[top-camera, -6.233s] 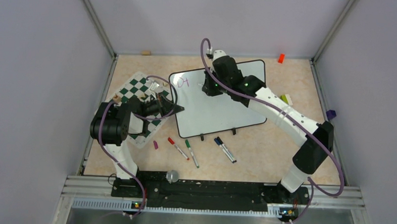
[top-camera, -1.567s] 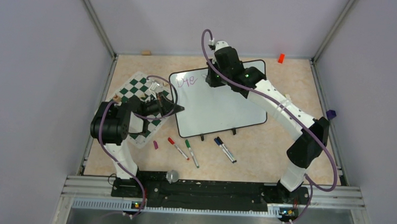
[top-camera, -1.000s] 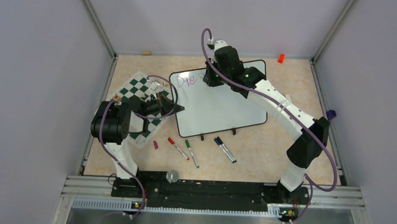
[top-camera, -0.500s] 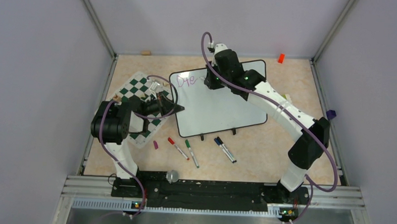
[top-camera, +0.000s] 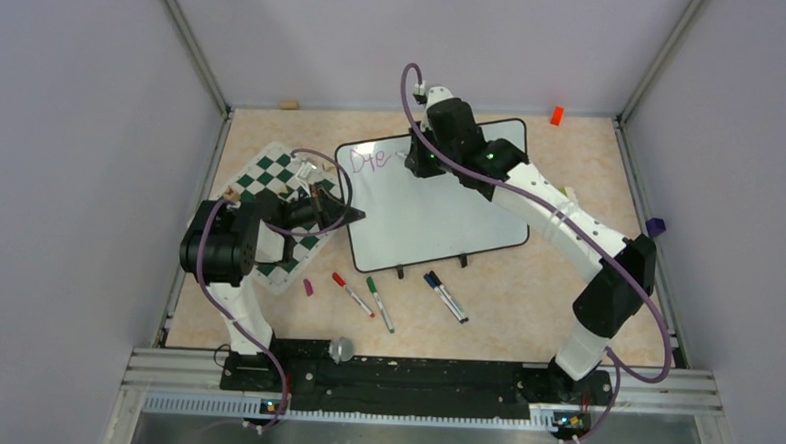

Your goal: Write a sentence on the whiteboard

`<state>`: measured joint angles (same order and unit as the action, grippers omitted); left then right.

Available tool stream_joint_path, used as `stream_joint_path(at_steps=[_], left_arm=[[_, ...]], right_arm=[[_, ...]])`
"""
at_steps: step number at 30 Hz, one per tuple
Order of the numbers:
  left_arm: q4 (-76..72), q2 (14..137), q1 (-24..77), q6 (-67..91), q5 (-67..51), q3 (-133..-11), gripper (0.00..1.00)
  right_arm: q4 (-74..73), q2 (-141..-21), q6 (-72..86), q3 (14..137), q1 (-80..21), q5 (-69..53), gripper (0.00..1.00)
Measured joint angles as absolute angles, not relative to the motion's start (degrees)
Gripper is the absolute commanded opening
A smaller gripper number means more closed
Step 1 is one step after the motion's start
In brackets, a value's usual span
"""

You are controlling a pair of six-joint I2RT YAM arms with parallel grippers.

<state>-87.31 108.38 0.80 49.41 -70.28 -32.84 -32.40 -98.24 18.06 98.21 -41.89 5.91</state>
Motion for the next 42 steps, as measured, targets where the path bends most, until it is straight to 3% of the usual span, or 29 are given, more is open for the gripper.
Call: stream_joint_path(at_steps=[42], left_arm=[[-87.0, 108.4, 0.8, 49.6, -70.2, -32.8, 0.0]], right_arm=[[-34.9, -101.9, 17.6, 103.2, -42.6, 5.9, 0.0]])
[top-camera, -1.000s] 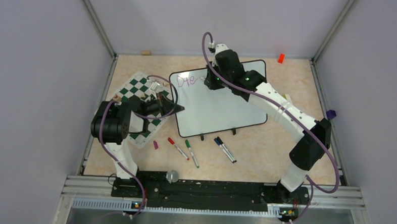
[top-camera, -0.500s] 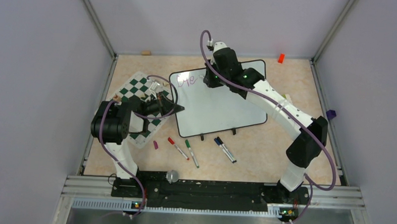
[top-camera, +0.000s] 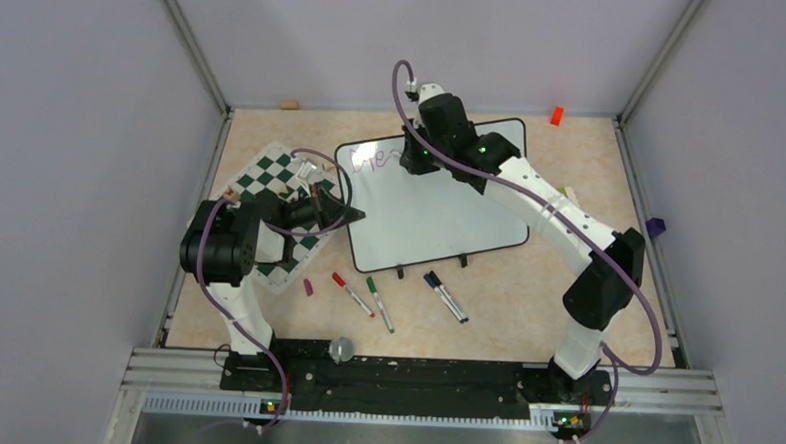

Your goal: Write a sentence on the whiteboard

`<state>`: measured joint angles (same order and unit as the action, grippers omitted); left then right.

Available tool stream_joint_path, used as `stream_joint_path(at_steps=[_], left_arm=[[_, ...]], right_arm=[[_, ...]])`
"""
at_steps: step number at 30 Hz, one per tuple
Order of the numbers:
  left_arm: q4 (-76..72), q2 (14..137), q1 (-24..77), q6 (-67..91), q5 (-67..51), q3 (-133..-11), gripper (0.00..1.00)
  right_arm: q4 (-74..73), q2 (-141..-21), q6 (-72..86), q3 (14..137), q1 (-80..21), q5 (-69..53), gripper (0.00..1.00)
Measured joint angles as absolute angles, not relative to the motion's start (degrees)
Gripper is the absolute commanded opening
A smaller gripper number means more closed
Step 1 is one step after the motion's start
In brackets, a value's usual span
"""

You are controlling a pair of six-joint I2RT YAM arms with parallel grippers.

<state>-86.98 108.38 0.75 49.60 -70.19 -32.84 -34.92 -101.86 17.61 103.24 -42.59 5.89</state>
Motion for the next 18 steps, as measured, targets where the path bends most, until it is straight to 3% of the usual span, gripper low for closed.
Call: stream_joint_path(at_steps=[18], left_arm=[[-87.0, 108.4, 0.8, 49.6, -70.2, -32.8, 0.0]], right_arm=[[-38.7, -102.2, 17.5, 103.3, -42.6, 5.1, 0.0]])
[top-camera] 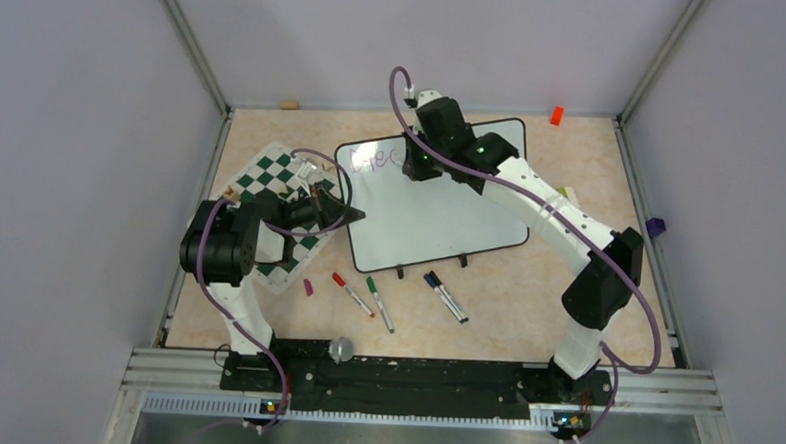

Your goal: Write a sentence on the whiteboard

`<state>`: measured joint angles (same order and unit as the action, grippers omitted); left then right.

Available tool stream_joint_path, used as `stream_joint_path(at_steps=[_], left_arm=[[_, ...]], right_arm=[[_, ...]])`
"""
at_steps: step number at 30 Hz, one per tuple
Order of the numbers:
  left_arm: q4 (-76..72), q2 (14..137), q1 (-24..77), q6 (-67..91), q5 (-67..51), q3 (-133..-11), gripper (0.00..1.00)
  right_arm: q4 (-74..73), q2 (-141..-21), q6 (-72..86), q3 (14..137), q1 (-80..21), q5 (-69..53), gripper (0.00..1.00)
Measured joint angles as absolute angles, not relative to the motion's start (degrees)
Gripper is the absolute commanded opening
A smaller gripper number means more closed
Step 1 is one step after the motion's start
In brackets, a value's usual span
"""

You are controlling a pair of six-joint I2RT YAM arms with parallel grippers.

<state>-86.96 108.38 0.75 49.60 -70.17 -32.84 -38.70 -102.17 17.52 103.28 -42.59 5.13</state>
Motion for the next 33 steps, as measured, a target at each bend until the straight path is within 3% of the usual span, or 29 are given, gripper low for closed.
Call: stream_joint_path(at_steps=[33], left_arm=[[-86.8, 108.4, 0.8, 49.8, -70.0, -32.8, 0.0]], right_arm=[[-41.6, -105.1, 16.5, 110.1, -42.6, 8.3, 0.0]])
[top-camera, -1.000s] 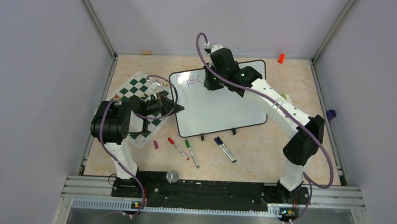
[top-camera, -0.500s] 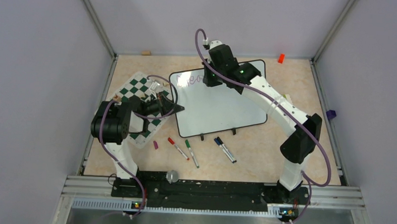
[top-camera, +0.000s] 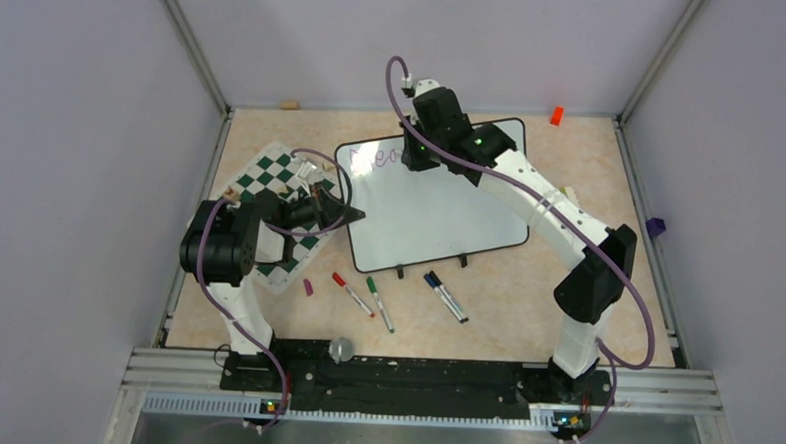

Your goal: Write a sentence on the whiteboard

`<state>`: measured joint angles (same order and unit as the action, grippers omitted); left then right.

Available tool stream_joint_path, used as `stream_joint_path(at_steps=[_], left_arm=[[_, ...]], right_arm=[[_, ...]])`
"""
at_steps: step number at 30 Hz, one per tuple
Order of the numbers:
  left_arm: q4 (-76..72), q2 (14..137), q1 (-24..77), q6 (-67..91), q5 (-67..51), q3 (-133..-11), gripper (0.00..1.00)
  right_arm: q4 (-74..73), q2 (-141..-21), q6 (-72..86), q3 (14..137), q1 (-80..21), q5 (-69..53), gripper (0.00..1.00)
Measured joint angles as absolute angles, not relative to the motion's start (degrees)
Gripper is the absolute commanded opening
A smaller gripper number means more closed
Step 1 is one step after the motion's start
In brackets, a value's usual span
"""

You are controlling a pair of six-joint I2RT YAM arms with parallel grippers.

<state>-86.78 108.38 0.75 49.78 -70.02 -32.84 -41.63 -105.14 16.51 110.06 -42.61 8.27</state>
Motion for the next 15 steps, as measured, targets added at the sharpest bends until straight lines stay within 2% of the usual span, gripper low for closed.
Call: stream_joint_path(at_steps=[15], left_arm=[[-86.5, 108.4, 0.8, 50.0, -69.8, -32.8, 0.0]], right_arm=[[-41.6, -103.5, 16.5, 106.0, -42.6, 8.1, 0.0]])
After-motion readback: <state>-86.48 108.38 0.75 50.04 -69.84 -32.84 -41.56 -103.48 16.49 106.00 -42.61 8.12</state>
